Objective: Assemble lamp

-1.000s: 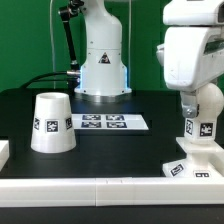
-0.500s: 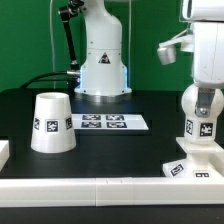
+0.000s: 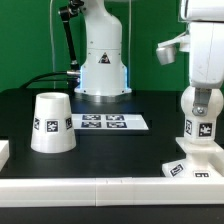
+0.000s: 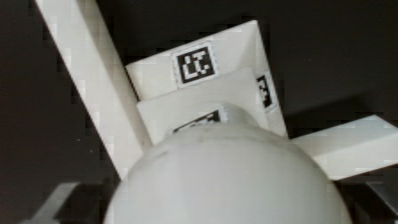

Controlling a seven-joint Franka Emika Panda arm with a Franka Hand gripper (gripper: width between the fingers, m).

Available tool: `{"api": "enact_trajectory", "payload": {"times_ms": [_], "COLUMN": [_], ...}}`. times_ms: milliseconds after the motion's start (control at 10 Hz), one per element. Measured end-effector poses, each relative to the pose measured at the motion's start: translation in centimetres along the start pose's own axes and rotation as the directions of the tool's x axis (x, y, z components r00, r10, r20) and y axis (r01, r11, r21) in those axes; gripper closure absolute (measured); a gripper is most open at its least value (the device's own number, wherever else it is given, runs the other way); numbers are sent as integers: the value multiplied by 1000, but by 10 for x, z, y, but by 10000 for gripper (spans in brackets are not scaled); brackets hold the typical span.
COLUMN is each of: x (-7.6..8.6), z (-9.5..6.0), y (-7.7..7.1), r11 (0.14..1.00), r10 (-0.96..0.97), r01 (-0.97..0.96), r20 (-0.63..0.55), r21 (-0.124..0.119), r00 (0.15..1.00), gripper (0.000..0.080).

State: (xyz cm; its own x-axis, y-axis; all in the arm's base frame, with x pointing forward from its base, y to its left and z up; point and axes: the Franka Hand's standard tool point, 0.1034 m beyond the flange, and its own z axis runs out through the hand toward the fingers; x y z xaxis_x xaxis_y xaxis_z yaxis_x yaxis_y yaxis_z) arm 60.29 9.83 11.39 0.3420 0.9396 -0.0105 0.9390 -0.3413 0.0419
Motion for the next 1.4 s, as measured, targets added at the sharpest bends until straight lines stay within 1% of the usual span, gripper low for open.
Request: {"api": "enact_trajectory", "payload": {"times_ms": [100, 300, 500, 600, 700, 900, 1000, 1200, 1300, 1400], "x": [-1, -1, 0, 0, 1, 1, 2, 3, 4, 5], "z": [0, 1, 1, 1, 1, 1, 1, 2, 2, 1], "y": [0, 0, 0, 0, -1, -1, -1, -2, -2, -3], "r11": [991, 929, 819, 770, 700, 618, 548, 443, 373, 268], "r10": [132, 369, 573, 638, 714, 786, 836, 897, 928, 963], "r01": [-132, -369, -573, -638, -714, -786, -836, -896, -927, -962], "r20": [-5, -16, -25, -25, -23, -19, -17, -14, -11, -7], "r21": [2, 1, 11, 14, 18, 21, 25, 32, 35, 45], "r00": [991, 929, 819, 769, 699, 618, 548, 443, 373, 268], "gripper": [223, 223, 222, 222, 222, 222, 222, 222, 222, 222]}}
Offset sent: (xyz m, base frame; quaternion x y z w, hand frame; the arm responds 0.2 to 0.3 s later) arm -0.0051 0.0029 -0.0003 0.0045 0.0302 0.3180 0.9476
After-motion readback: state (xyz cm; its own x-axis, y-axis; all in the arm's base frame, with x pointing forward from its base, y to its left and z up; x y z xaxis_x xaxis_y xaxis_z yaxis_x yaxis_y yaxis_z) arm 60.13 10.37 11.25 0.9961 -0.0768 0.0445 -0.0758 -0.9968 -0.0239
